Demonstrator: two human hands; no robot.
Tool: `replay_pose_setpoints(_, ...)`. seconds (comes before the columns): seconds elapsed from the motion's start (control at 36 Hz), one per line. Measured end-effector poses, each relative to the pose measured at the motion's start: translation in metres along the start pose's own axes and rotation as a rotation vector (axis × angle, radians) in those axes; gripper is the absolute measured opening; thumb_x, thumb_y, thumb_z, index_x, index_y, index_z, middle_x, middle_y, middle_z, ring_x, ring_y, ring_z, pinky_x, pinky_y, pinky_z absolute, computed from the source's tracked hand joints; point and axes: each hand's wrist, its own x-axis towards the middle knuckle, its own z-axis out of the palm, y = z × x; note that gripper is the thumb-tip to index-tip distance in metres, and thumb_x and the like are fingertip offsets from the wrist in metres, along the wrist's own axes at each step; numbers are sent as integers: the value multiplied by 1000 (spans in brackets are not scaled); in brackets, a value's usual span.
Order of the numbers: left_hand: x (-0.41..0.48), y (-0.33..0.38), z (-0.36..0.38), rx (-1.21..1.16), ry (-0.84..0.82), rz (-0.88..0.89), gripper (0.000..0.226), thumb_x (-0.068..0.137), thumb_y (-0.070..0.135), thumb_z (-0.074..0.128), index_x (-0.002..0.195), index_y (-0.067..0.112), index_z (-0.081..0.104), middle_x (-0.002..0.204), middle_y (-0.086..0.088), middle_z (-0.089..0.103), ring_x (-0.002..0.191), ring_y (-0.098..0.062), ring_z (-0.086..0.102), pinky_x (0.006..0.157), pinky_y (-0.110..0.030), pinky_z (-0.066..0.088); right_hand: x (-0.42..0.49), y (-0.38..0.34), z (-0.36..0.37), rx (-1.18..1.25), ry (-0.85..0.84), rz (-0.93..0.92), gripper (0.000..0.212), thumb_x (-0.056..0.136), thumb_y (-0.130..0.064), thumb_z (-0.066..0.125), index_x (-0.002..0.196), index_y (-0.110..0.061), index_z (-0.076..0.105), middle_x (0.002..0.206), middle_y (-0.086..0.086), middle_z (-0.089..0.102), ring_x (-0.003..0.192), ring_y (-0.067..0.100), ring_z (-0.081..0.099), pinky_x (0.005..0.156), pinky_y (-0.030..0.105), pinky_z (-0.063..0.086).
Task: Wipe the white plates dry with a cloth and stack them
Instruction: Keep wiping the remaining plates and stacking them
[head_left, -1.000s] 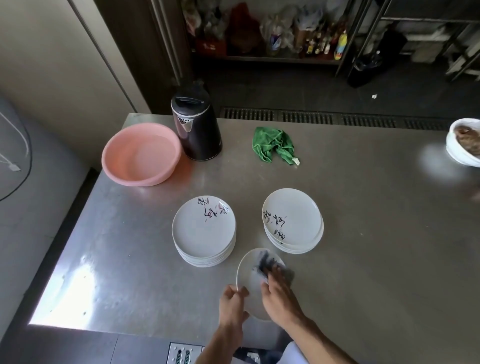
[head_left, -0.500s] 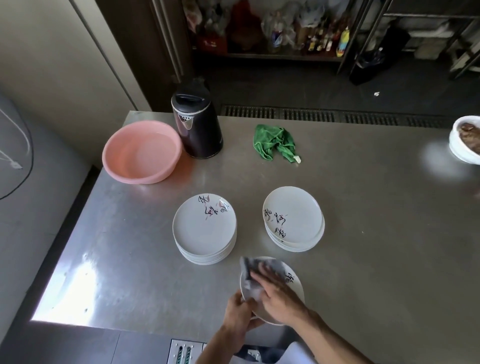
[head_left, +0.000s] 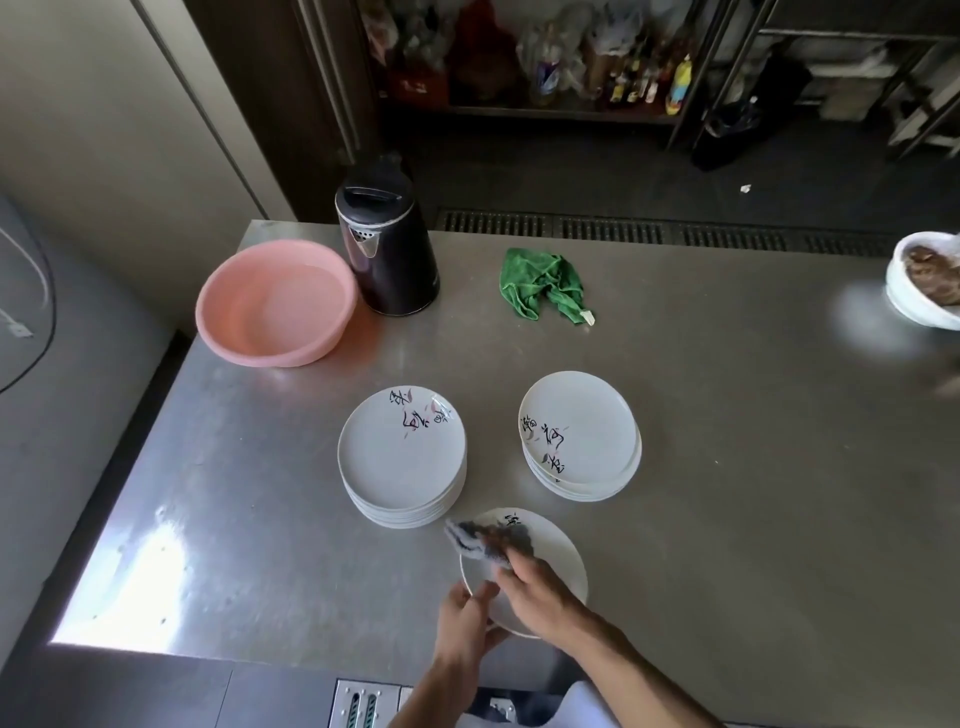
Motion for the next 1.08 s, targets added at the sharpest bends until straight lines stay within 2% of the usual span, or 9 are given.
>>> replay_pose_setpoints(0.08, -3, -3, 2, 18, -41, -33, 27, 95, 0, 54, 118, 7, 64, 107, -25, 74, 94, -36, 75, 72, -44, 63, 8, 19, -2, -281, -62, -45, 51, 101, -18, 40, 150, -33, 39, 162, -6, 25, 151, 10, 18, 120, 19, 7)
replay_pose_setpoints(0.22, -6, -2, 2, 30, -100, -70, 40, 90, -11, 46, 122, 4, 66, 105, -24, 74, 90, -32, 74, 74, -44, 62, 14, 35, -12, -659, 90, 179, 58, 98, -25, 41, 154, -27, 25, 166, 12, 10, 153, 26, 10, 122, 41, 6)
replay_pose_setpoints(0.39, -8, -2, 8, -35, -103, -37, 24, 96, -7, 56, 116, -1, 68, 99, -26, 76, 91, -39, 75, 75, -49, 63, 11, 15, 8, -463, -48, -63, 54, 103, -20, 36, 157, -23, 28, 167, 5, 11, 154, 18, 3, 119, 24, -8)
replay_pose_setpoints(0.56, -8, -5, 5, 2, -56, -35, 36, 91, -12, 48, 113, 9, 68, 96, -20, 75, 85, -32, 73, 64, -41, 62, 2, 29, -13, -777, 149, 245, 61, 95, -26, 40, 154, -19, 26, 163, 13, 20, 151, 28, 15, 122, 42, 10)
replay_pose_setpoints(0.78, 1, 19, 2, -66, -61, 39, 25, 100, 3, 51, 119, 1, 66, 96, -19, 78, 79, -25, 76, 63, -34, 61, -38, 6, -23, -601, -54, -186, 60, 98, -52, 36, 151, -23, 42, 161, -5, 32, 149, 10, 24, 121, 20, 4)
replay_pose_setpoints(0.83, 3, 27, 3, -56, -80, 69, 33, 101, 1, 49, 129, 13, 61, 101, -19, 77, 81, -27, 77, 63, -37, 61, -45, 2, -29, -651, -36, -236, 65, 93, -60, 45, 147, -24, 48, 155, -10, 41, 144, 8, 35, 121, 23, 15)
replay_pose_setpoints(0.94, 2, 33, 7, -113, -108, 39, 71, 102, 1, 47, 138, 58, 23, 96, -16, 78, 76, -26, 76, 62, -39, 62, -48, -11, -41, -709, 119, -353, 27, 95, -26, 55, 119, -26, 66, 118, -12, 67, 110, 13, 59, 100, 27, 42)
replay_pose_setpoints(1.03, 1, 37, 10, -2, -137, 116, 31, 105, 20, 53, 130, 37, 51, 91, -9, 79, 77, -25, 76, 65, -37, 61, -48, -19, -52, -575, 200, -369, 14, 88, -12, 61, 97, -18, 69, 96, -6, 69, 90, 16, 62, 82, 30, 51)
replay_pose_setpoints(1.08, -1, 42, 7, 123, -144, 211, 25, 100, 43, 59, 123, 33, 60, 81, -3, 71, 73, -18, 69, 65, -37, 61, -49, -24, -65, -423, 254, -315, 11, 88, -26, 56, 89, -22, 66, 84, -11, 66, 79, 13, 61, 71, 27, 48)
